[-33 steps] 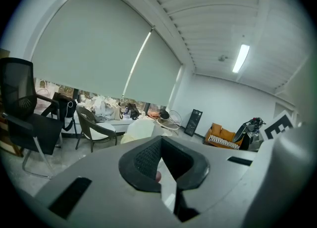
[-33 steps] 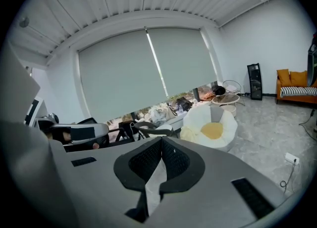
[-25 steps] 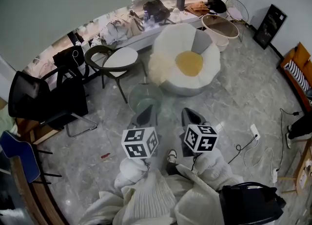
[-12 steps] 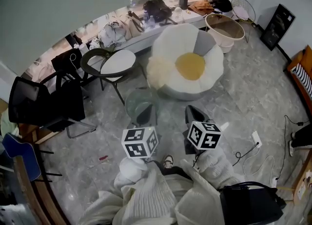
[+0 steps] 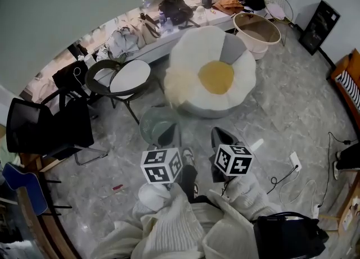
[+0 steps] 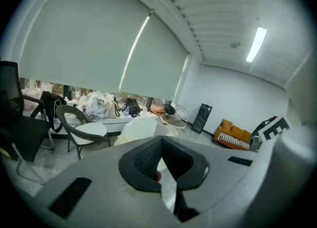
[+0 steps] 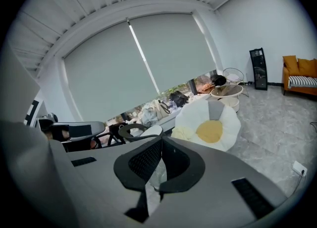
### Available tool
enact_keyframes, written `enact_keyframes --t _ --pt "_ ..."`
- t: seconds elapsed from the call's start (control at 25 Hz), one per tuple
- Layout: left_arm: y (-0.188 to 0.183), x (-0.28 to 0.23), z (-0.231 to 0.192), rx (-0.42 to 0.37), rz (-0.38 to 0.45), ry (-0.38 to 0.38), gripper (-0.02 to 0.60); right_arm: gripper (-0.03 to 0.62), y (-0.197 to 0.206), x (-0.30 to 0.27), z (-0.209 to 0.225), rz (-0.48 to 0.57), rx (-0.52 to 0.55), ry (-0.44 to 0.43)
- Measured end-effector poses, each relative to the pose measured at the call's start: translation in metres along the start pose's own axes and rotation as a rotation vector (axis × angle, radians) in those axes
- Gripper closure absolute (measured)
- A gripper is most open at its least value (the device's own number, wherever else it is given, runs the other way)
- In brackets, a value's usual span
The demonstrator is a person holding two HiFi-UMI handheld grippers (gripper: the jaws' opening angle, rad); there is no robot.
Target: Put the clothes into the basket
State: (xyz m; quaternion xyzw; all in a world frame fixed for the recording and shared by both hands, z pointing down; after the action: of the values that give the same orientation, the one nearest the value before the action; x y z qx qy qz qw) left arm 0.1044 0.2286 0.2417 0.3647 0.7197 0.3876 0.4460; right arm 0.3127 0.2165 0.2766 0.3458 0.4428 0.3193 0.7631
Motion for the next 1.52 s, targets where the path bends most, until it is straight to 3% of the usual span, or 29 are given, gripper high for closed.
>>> enact_keyframes --t 0.36,0.84,1.2,1.52 --pt "-0.037 -0.069 -0.024 0.027 0.038 0.002 0.584 0.569 -0.05 -0.067 0.015 0.013 0.034 -0.013" --pt "-0.117 -0.182 -0.082 0.043 0.088 -0.024 0.584 0.569 -0.147 -0.191 0.018 0.016 0.096 -0.051" --pt "-0.124 -0.231 -0.113 0.057 0.025 -0.065 0.584 0.569 -0.162 -0.241 0.04 -0.032 0.046 -0.017" --pt "-0.13 -0.259 -0.146 0.124 0.012 -0.192 0.584 0.569 -0.183 -0.307 0.042 -0.118 0.076 -0.098"
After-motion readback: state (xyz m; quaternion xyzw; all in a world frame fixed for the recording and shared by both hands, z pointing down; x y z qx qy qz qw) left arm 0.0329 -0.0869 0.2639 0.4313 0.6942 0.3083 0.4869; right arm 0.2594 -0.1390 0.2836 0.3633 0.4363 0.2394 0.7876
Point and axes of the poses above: the fingertips, and each gripper's own axes: x backward along the fingers, z to its right, y out of its underside, the point moved 9 cm from there along x, backward along the fingers, and after that the axes turned 1 degree about -x, right-handed, at the moved point
